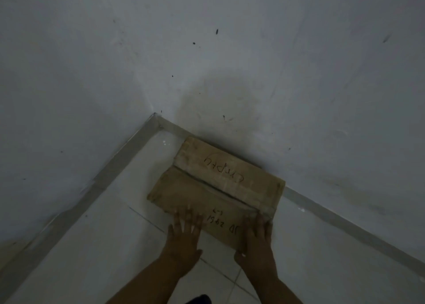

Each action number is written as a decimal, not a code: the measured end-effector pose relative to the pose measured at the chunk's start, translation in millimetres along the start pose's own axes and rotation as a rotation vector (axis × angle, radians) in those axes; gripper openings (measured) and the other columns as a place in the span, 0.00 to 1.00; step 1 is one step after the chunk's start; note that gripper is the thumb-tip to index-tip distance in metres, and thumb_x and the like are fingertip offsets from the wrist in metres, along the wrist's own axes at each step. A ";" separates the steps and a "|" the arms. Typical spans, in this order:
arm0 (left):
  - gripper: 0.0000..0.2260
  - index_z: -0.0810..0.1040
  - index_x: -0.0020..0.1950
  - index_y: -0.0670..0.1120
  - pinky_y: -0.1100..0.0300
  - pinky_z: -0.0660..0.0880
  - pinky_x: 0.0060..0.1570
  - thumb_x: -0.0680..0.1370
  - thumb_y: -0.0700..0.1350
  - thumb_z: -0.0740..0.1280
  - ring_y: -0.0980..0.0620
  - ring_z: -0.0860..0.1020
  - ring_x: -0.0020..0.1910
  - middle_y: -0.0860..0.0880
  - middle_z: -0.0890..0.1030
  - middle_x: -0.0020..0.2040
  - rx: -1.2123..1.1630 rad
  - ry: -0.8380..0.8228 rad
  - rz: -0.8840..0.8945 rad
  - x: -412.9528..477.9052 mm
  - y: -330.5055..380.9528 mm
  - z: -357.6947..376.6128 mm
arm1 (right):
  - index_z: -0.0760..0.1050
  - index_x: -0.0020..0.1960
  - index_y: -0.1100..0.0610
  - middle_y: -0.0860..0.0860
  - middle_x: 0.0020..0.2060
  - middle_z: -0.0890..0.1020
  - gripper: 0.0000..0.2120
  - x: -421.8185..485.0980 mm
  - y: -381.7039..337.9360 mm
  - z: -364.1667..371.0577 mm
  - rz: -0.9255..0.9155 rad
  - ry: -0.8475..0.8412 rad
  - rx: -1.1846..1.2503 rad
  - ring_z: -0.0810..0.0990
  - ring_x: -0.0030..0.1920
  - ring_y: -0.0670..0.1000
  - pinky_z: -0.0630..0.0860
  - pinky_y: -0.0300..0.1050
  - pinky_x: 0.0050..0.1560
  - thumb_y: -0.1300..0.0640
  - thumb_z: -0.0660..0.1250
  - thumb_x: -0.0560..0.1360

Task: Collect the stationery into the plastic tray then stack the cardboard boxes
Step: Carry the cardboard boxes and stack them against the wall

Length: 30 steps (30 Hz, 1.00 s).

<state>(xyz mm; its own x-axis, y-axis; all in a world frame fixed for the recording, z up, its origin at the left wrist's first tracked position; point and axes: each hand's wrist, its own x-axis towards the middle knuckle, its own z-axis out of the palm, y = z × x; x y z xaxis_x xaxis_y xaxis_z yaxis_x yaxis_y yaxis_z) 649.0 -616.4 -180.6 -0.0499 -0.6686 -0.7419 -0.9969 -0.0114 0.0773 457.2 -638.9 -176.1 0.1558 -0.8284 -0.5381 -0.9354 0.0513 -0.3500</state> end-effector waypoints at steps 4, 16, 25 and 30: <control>0.37 0.31 0.75 0.46 0.44 0.44 0.74 0.80 0.56 0.55 0.31 0.31 0.72 0.41 0.28 0.74 -0.098 0.025 0.032 9.9 -12.8 -19.0 | 0.49 0.76 0.48 0.57 0.75 0.33 0.31 13.6 -4.0 -2.2 -0.052 -0.005 -0.027 0.31 0.73 0.63 0.55 0.51 0.73 0.53 0.60 0.77; 0.41 0.32 0.76 0.46 0.42 0.53 0.73 0.78 0.56 0.60 0.32 0.29 0.71 0.43 0.28 0.74 -0.161 -0.054 0.053 29.8 -29.0 -54.7 | 0.63 0.72 0.46 0.58 0.76 0.38 0.24 54.5 -9.3 -5.2 -0.100 -0.031 -0.008 0.32 0.73 0.63 0.57 0.57 0.73 0.53 0.63 0.78; 0.38 0.34 0.76 0.49 0.37 0.46 0.72 0.78 0.61 0.56 0.35 0.41 0.76 0.42 0.36 0.77 -0.233 -0.048 -0.204 0.7 -12.4 -87.1 | 0.54 0.74 0.44 0.53 0.77 0.39 0.31 27.1 -2.9 -39.0 -0.153 -0.149 -0.174 0.35 0.75 0.61 0.51 0.66 0.72 0.42 0.62 0.75; 0.33 0.36 0.77 0.47 0.40 0.41 0.73 0.80 0.59 0.49 0.40 0.40 0.77 0.44 0.38 0.78 -0.168 0.149 -0.138 -62.1 6.1 -118.9 | 0.53 0.76 0.46 0.53 0.77 0.40 0.27 -35.2 -34.3 -90.0 -0.193 0.026 -0.091 0.36 0.76 0.58 0.50 0.58 0.75 0.46 0.56 0.79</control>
<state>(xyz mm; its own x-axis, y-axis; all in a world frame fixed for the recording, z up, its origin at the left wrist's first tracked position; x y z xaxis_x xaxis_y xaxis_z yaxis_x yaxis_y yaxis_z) 653.1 -663.3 -54.8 0.1080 -0.7544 -0.6475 -0.9690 -0.2255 0.1012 455.2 -661.8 -76.2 0.3279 -0.8319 -0.4477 -0.9140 -0.1594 -0.3732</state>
